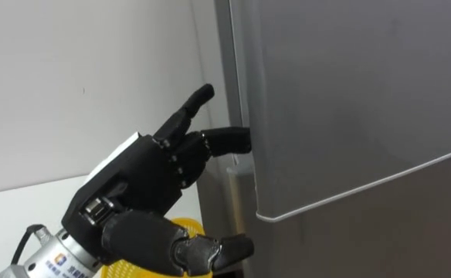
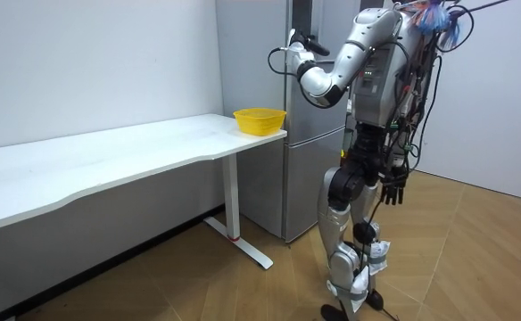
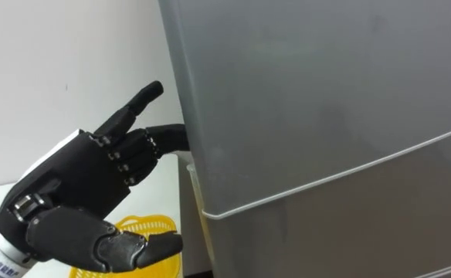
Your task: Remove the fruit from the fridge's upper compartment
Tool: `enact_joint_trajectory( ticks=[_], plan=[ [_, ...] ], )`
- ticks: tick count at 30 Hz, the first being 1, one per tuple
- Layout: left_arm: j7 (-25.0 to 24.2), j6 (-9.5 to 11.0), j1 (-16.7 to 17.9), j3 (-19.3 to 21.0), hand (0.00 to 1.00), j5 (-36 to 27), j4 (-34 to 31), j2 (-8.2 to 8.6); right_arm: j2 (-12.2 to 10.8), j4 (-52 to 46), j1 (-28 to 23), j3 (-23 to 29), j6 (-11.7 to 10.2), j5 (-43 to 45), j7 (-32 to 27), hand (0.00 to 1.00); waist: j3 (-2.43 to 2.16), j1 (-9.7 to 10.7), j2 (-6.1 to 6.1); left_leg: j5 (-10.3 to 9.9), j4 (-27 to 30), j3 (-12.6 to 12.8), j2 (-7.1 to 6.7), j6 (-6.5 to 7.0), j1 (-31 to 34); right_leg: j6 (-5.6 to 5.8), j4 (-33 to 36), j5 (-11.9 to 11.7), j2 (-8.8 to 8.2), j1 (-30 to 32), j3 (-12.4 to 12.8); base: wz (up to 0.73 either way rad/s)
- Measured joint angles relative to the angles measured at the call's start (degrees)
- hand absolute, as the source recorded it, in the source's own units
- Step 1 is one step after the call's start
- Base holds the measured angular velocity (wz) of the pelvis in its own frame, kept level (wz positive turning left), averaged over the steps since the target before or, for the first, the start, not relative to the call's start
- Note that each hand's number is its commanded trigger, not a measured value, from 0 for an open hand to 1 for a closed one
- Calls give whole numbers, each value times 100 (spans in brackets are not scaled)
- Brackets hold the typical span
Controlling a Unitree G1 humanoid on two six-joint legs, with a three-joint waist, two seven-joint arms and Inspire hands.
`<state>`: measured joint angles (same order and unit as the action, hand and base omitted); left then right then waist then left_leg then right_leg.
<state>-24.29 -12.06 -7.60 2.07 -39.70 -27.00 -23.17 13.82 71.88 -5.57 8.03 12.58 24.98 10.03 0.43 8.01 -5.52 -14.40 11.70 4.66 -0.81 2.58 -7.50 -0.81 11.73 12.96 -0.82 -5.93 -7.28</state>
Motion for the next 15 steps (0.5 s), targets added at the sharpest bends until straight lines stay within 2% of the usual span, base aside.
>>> enact_joint_trajectory(
  ticks=[15],
  plan=[
    [-145, -10, -5, -32, 0, -19, 1, 1, 2, -58, 17, -90, 3, -39, 343, 0, -28, -13, -12, 0, 2, 59, 0, 0, 3, 12, -3, -10, -8, -1, -2, 0]
  ],
)
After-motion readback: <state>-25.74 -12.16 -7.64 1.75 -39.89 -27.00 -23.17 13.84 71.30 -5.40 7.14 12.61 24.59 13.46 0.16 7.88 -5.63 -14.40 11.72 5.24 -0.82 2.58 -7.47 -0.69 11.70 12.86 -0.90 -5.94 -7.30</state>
